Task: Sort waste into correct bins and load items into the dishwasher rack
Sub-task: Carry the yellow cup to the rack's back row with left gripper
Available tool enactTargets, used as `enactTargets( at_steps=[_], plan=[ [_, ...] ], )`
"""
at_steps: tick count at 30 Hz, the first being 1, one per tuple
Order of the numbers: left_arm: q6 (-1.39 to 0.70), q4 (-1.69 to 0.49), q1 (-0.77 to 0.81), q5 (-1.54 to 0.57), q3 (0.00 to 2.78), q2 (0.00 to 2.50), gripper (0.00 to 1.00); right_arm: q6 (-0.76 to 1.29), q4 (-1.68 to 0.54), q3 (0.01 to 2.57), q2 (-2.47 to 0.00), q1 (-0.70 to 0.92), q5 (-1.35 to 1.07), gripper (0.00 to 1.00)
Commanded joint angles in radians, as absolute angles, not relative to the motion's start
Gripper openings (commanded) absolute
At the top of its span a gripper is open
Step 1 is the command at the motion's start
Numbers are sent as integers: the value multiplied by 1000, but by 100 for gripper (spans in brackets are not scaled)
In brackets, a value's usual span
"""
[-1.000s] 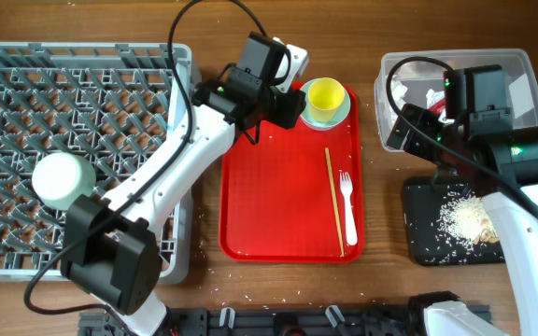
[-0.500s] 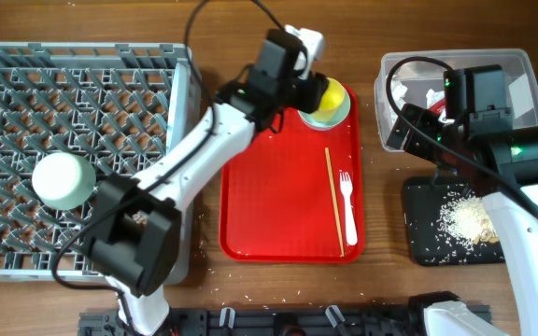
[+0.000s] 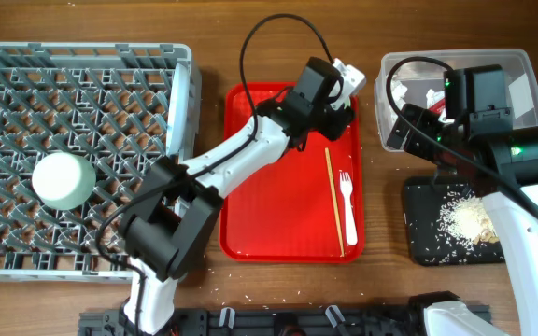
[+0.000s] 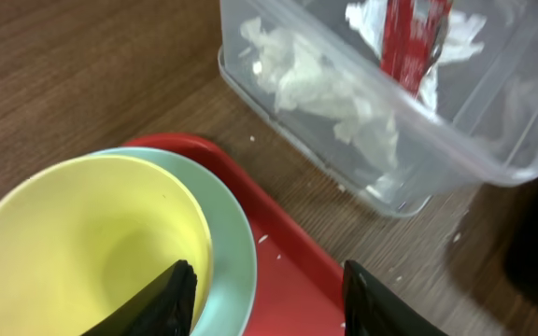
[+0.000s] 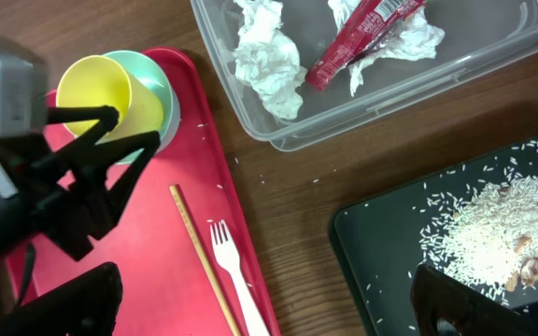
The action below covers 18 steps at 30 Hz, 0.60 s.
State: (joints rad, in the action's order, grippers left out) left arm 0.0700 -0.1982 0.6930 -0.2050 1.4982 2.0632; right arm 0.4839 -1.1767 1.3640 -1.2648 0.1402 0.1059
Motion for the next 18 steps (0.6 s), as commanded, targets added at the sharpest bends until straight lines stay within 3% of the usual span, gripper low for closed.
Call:
enactTargets(
  at_steps=[1,5,12,18],
  plan=[
    [133,-197,690,-168,1504,2101,50,472,-1174,1370,-1261,139,119,100],
    [154,-223,689,-155,1504,2123,47,471,-1174,1370,-1261,139,119,100],
    [153,-248,688,-86,1504,2123,24,472,-1174,1370,-1261,139,119,100],
    [150,-247,688,-73,1504,2118,10,472,-1174,1370,-1261,139,119,100]
  ],
)
